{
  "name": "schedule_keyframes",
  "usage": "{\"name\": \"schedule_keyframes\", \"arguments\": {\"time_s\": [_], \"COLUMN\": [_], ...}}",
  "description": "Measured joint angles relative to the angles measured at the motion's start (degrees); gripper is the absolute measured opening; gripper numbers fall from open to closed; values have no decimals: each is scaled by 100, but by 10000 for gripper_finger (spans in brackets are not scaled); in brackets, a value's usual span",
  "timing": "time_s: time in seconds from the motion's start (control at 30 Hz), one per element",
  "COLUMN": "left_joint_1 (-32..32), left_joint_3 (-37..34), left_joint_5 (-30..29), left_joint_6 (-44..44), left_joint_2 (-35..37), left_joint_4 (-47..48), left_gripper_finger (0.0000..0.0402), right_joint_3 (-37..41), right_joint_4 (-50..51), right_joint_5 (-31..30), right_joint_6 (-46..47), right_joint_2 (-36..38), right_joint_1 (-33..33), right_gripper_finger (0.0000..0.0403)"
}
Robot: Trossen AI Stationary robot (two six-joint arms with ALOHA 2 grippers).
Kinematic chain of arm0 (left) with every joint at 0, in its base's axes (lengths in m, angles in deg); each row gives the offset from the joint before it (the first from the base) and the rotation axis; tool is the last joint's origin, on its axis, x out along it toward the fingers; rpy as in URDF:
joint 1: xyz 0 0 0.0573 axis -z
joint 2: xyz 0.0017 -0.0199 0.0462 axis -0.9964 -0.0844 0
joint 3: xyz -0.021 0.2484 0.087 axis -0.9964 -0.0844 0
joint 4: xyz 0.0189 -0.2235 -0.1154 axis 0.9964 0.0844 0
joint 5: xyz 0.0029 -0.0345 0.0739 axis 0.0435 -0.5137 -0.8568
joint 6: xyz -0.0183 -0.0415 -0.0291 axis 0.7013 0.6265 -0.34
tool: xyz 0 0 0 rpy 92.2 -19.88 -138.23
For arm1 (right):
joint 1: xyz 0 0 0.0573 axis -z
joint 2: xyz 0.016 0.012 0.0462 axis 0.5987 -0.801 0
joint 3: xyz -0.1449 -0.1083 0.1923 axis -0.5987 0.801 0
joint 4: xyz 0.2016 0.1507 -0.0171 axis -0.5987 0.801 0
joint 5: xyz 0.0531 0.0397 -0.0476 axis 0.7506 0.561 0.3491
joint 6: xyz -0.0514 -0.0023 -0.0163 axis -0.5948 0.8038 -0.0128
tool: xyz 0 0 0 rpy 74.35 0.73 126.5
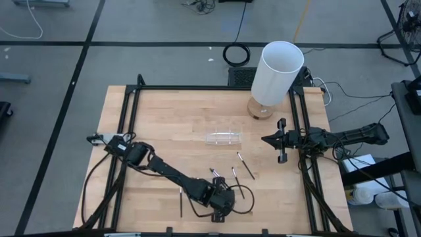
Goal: Put items in baskets/containers
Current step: Put the black eyeshadow brush into the middle section of the transparent organizer
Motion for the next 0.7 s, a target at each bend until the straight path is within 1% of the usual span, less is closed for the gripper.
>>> {"name": "schedule_keyframes", "arguments": {"time_s": [0.2, 0.33, 0.5, 0.7], "left_joint_1": [26, 32, 19, 21], "left_joint_3": [0, -4, -7, -7], "left_joint_5": [152, -45, -78, -231], "left_joint_6": [127, 170, 195, 174], "left_joint_2": [-2, -5, -13, -14], "left_joint_4": [-42, -215, -366, -406], "left_gripper_finger": [18, 7, 15, 7], "right_joint_3": [1, 0, 0, 1], "right_joint_4": [1, 1, 1, 1], "right_joint_5": [-1, -1, 0, 0], "right_joint_6": [0, 0, 0, 2], "right_joint_2": [0, 0, 1, 0], "right_joint_1": [0, 2, 1, 1], "right_gripper_finger": [0, 0, 0, 0]}}
